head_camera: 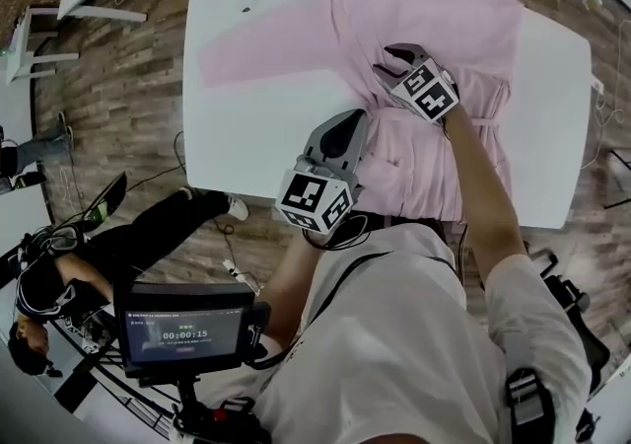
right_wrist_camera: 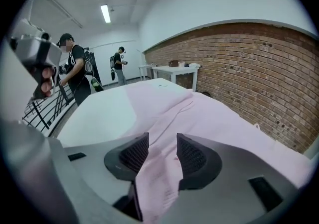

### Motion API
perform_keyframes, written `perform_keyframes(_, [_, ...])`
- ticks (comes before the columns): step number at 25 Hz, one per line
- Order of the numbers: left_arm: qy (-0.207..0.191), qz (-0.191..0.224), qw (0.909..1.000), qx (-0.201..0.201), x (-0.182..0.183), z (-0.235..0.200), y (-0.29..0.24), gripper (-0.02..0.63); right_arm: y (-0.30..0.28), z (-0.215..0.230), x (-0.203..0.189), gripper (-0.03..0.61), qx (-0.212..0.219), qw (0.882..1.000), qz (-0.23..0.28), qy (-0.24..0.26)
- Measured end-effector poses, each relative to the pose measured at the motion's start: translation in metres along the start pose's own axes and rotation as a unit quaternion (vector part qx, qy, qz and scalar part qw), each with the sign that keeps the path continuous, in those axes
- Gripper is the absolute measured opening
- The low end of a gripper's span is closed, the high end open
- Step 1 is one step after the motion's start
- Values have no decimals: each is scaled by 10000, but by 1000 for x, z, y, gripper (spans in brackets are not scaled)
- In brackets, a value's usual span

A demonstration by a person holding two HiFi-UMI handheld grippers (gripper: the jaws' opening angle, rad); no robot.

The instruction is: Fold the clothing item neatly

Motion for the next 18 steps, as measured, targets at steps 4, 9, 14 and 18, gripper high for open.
perform_keyframes(4, [20,-18,9999,-126,-1,7,-10,2,28,11,0,158,-101,9980,514,-360])
perform_keyframes(9, [48,-36,9996,-258,-3,17,-23,2,63,54,-25,158,-644,9910,603,-1008])
perform_keyframes(14, [74,-139,9995,-259,-8,23,-27,2,75,96,-43,158,-1112,9730,835,-1843])
perform_keyframes(18, [99,-215,9995,-196,-12,19,-28,2,64,113,-42,158,-1167,9705,717,-1984])
Point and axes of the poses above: the fingertips, and each gripper's own axes: y backward along the fingers, z to its right, x out of its top, the point moved 7 cm from there along y, backward along the fingers, and after that the axes turned 10 degrees about x, right-handed, at the moved point
